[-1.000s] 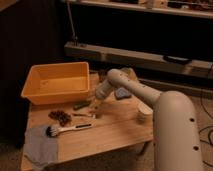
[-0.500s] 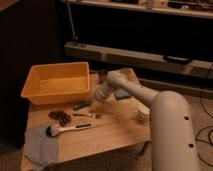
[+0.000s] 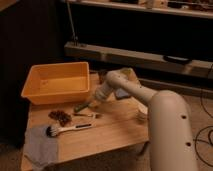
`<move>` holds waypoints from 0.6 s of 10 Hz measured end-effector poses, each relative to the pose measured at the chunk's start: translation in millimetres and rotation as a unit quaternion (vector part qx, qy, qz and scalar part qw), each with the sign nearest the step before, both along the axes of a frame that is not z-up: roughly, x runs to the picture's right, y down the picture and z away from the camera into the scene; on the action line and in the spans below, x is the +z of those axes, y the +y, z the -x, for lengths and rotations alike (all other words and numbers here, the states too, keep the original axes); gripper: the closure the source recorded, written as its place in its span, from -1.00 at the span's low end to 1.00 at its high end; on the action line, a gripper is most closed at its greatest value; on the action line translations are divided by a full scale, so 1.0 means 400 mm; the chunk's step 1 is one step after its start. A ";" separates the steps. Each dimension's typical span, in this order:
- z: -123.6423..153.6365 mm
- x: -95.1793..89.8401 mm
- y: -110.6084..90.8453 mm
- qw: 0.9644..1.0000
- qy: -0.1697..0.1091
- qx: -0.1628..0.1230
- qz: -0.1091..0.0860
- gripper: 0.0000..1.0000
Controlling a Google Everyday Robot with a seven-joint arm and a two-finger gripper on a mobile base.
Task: Place pepper in metal cup
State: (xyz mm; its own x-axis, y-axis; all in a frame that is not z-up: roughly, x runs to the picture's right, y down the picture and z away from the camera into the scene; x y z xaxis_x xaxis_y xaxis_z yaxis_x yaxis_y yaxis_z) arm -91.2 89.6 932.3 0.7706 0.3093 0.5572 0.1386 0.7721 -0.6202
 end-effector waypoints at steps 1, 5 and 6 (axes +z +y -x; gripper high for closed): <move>-0.004 -0.001 0.001 1.000 0.001 0.001 0.007 1.00; -0.048 -0.081 -0.084 1.000 -0.007 0.015 0.003 1.00; -0.069 -0.115 -0.121 1.000 -0.008 0.018 -0.005 1.00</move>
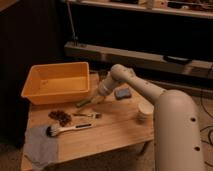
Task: Place pepper in metal cup
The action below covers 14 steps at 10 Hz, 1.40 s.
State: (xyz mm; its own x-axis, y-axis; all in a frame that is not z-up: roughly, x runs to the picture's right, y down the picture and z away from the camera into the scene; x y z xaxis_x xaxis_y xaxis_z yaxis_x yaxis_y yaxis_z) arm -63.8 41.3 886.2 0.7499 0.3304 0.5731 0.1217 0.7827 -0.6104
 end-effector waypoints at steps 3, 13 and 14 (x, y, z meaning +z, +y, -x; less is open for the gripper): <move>-0.083 -0.101 -0.122 0.999 0.011 0.003 -0.033 1.00; -0.286 0.032 -0.528 0.972 0.150 0.084 -0.162 1.00; -0.287 0.039 -0.530 0.969 0.161 0.086 -0.168 1.00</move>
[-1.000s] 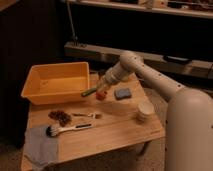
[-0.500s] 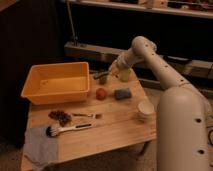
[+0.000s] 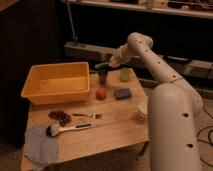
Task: Place pepper in metal cup
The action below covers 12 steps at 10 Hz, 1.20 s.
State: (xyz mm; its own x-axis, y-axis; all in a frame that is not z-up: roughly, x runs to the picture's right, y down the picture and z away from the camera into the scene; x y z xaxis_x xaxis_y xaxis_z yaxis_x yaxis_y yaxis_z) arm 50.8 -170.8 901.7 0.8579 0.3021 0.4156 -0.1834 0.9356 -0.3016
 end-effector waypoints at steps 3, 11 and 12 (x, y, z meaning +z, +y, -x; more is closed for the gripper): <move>-0.020 0.019 -0.008 1.000 0.027 0.000 -0.015 1.00; -0.045 0.040 -0.027 0.995 0.081 -0.033 -0.049 1.00; -0.048 0.043 -0.023 0.993 0.092 -0.043 -0.058 1.00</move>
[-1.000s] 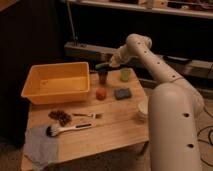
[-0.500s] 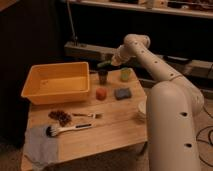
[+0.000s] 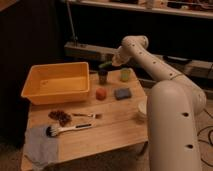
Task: Place pepper in metal cup
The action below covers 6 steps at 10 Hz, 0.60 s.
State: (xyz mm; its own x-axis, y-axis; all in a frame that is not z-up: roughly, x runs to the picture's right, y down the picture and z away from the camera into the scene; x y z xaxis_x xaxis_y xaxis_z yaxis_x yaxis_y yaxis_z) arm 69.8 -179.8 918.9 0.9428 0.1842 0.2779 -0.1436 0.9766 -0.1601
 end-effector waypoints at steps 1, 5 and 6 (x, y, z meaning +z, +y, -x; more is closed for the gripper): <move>0.001 0.001 0.001 1.000 0.007 -0.012 -0.007 1.00; 0.013 0.039 0.037 0.999 0.032 -0.041 -0.011 1.00; 0.014 0.052 0.044 0.998 0.039 -0.045 -0.010 1.00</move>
State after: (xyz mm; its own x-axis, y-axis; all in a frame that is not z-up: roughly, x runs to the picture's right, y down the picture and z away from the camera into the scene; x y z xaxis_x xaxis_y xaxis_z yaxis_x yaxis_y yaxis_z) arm 64.1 -162.3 939.7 0.9742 0.0925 0.2060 -0.0658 0.9889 -0.1331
